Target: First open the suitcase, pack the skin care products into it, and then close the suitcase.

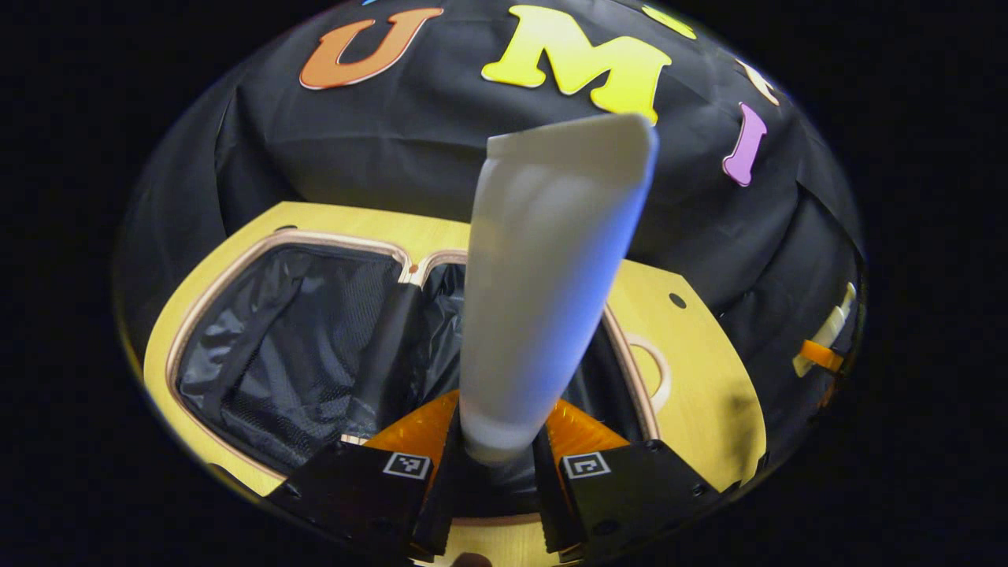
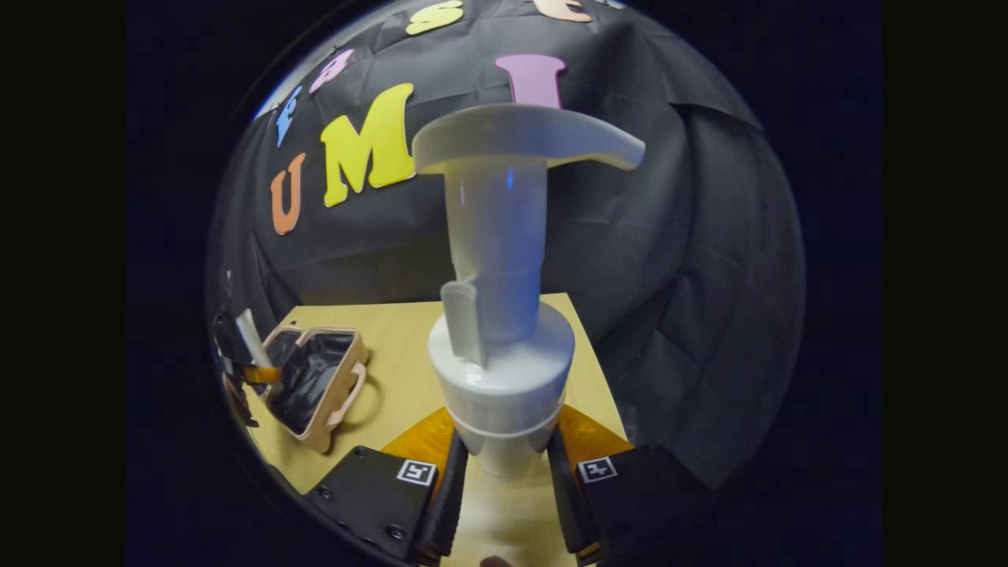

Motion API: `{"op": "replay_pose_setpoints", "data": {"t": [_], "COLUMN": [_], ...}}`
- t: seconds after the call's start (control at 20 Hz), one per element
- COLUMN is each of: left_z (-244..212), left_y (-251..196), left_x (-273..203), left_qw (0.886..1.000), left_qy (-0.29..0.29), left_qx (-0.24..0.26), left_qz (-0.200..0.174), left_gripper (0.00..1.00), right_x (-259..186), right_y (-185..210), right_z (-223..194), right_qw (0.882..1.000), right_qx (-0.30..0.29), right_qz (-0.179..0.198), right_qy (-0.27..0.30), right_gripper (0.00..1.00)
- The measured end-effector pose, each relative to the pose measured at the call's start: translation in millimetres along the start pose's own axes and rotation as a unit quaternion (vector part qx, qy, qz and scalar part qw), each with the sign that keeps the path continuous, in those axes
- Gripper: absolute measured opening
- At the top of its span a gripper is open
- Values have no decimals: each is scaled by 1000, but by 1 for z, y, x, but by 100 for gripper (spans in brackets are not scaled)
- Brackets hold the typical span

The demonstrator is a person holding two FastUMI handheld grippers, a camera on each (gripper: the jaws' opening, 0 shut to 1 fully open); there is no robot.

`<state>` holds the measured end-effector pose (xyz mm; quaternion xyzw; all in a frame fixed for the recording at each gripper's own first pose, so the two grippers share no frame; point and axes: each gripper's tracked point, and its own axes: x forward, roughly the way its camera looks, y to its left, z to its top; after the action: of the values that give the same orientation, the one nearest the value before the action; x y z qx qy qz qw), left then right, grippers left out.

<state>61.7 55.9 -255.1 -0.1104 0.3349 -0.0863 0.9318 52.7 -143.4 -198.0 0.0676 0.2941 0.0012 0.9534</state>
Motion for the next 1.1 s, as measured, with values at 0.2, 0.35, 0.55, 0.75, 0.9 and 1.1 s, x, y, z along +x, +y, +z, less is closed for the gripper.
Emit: {"op": "replay_pose_setpoints", "data": {"t": [0.2, 0.35, 0.55, 0.75, 0.9, 1.1], "left_z": [-19, -24, -44, -44, -45, -48], "left_y": [11, 15, 22, 27, 26, 26], "left_x": [22, 33, 39, 42, 43, 38], "left_qw": [997, 992, 978, 970, 966, 962], "left_qy": [63, 100, 190, 221, 232, 247], "left_qx": [-46, -83, -79, -90, -93, -92], "left_qz": [-10, -4, 35, 52, 59, 78], "left_gripper": [47, 46, 45, 45, 45, 48], "right_x": [-53, -76, -93, -103, -106, -107], "right_y": [-5, -5, 0, 7, 10, 34], "right_z": [0, 0, 3, 6, 4, 5], "right_qw": [1000, 999, 999, 999, 999, 1000], "right_qx": [14, 28, 35, 31, 29, 6], "right_qz": [-20, -31, -33, -30, -26, -3], "right_qy": [-9, -14, -22, -32, -30, -27], "right_gripper": [48, 48, 48, 48, 48, 48]}}
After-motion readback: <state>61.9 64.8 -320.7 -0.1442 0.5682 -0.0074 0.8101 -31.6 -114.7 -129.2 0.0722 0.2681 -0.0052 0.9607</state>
